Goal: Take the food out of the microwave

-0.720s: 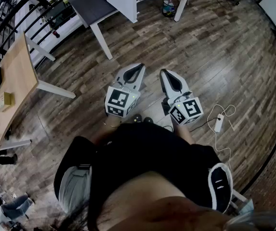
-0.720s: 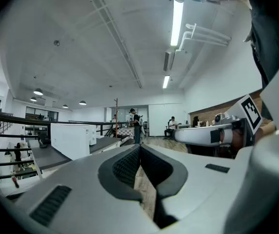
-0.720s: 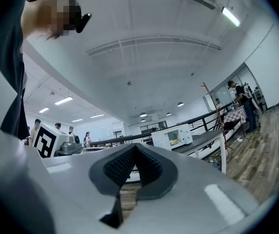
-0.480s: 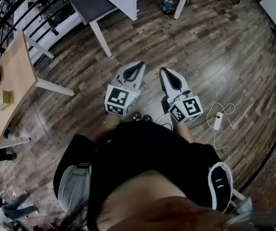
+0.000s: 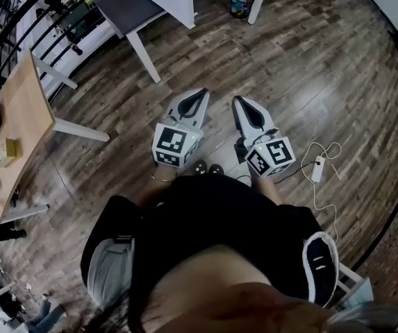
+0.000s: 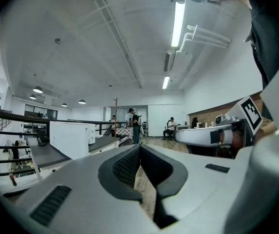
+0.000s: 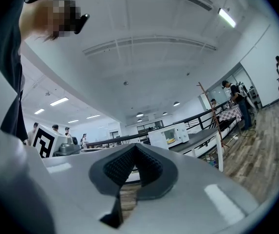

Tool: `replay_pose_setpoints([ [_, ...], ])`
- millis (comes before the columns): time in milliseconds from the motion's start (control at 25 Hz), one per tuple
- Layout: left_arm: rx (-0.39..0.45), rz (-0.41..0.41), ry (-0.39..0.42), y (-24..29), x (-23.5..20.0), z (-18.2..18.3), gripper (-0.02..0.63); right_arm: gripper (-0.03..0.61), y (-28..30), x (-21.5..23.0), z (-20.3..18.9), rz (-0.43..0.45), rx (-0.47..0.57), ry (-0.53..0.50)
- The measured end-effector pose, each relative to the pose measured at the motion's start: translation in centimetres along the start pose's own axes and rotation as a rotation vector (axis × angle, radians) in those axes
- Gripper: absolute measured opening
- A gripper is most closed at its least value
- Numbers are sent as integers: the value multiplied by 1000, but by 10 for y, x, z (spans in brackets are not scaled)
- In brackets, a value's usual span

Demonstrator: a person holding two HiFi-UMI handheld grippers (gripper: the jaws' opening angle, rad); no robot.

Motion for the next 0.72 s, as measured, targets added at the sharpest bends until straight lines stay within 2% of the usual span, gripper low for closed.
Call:
replay_pose_setpoints([
  [360,2,-16,-29,-5,-7,-6,8,-2,-1,-4,-2,-52,25,-6],
  [720,2,-35,-14,-12,-24,-4,7,-2,9,-19,-6,-65,48,-18],
])
Point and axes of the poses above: the fingertips, and each gripper's own axes: y forward along the fingers, x to its right, z out of its top, the point moved 9 cm from there along -y, backward along the fingers, and after that the axes turned 13 degrees about x, right-handed, at the moved point
